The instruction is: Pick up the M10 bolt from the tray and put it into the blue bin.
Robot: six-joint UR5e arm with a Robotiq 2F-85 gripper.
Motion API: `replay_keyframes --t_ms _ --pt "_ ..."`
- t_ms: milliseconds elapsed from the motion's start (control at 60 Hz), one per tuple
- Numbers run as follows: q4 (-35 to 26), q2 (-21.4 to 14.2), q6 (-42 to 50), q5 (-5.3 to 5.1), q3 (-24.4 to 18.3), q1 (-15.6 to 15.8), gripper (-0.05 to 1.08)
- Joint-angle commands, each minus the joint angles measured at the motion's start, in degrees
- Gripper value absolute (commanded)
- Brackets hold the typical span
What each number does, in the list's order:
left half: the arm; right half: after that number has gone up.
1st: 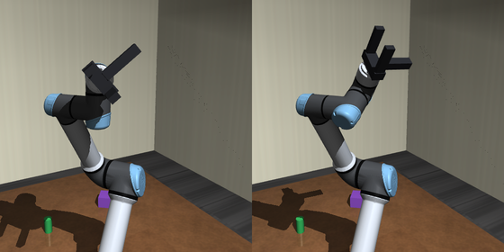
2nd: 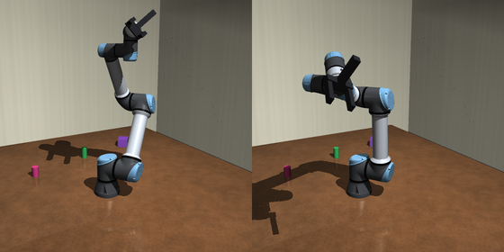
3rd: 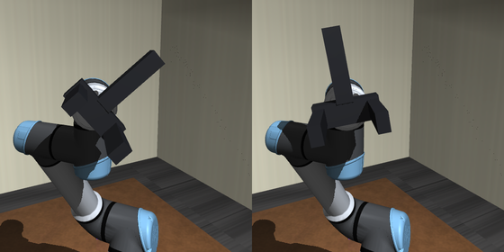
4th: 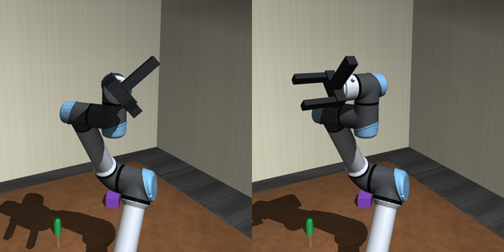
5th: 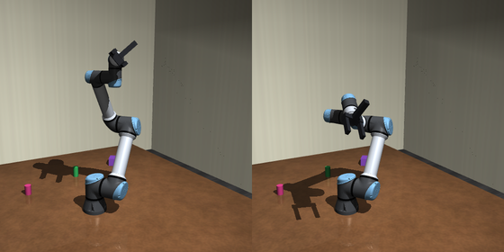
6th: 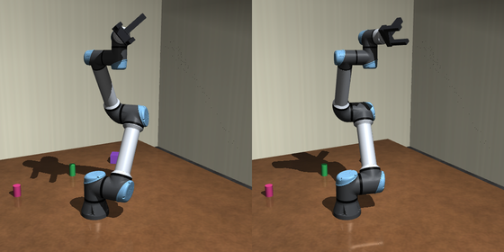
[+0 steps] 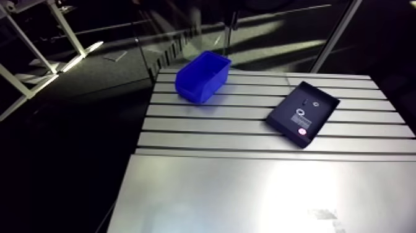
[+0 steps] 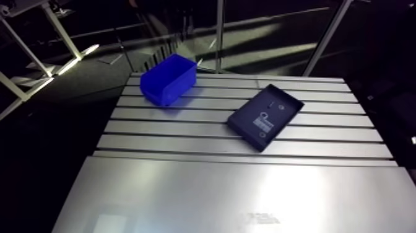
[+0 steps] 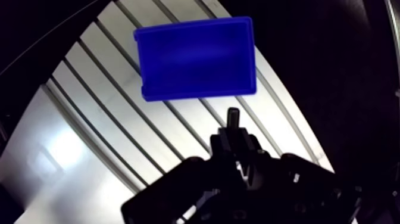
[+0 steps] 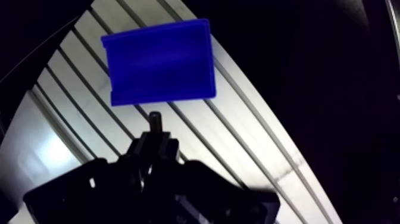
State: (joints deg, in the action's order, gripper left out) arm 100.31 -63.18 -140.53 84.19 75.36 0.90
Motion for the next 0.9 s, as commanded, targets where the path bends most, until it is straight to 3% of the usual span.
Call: replay_keyframes --t_ms 17,100,167,267,400,767,900 --pt "-1.3 6.0 -3.9 -0.35 -4.6 3.7 1.06" --pt "-1.2 6.7 -3.9 0.34 -4.7 4.2 1.06" --pt "-1.1 7.2 -3.8 1.73 -4.7 4.7 1.06" --pt "-1.0 7.8 -3.8 2.96 -4.7 5.2 1.06" --pt "-0.8 8.1 -3.4 4.06 -4.3 5.9 1.06" --pt "0.1 8.2 -3.2 4.27 -1.0 6.7 1.06" --pt "3.1 8.4 -3.1 4.27 1.1 7.1 1.06"
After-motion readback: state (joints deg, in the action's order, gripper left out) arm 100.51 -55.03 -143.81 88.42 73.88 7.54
